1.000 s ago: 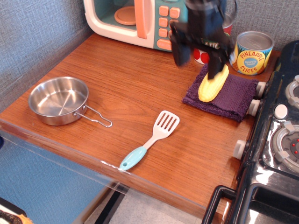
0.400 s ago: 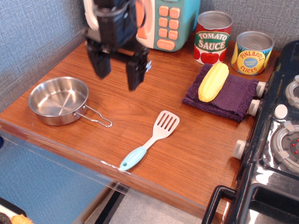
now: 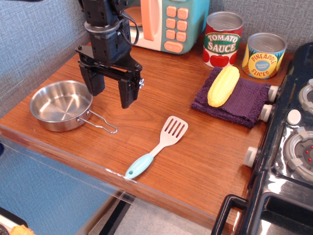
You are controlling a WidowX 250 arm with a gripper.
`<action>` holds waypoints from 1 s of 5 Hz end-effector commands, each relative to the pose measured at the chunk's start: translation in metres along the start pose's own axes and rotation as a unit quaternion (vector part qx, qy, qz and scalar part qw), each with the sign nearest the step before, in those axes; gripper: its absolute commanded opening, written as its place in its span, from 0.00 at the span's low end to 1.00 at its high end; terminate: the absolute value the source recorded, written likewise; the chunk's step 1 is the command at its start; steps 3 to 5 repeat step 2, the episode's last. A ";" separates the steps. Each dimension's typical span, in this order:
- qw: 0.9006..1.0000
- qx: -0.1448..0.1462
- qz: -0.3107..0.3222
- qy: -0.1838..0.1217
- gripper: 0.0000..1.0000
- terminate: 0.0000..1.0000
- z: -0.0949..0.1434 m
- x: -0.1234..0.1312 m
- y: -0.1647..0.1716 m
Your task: Pick up the corn from the pot and place on the purple towel
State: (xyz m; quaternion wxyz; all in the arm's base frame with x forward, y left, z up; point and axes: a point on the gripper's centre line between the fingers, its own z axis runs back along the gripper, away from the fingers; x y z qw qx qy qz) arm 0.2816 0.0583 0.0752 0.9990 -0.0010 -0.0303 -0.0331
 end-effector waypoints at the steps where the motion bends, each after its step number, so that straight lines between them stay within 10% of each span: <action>1: 1.000 0.024 -0.002 -0.020 1.00 0.00 0.011 -0.009 -0.001; 2: 1.000 0.024 -0.002 -0.020 1.00 1.00 0.011 -0.009 -0.001; 5: 1.000 0.024 -0.002 -0.020 1.00 1.00 0.011 -0.009 -0.001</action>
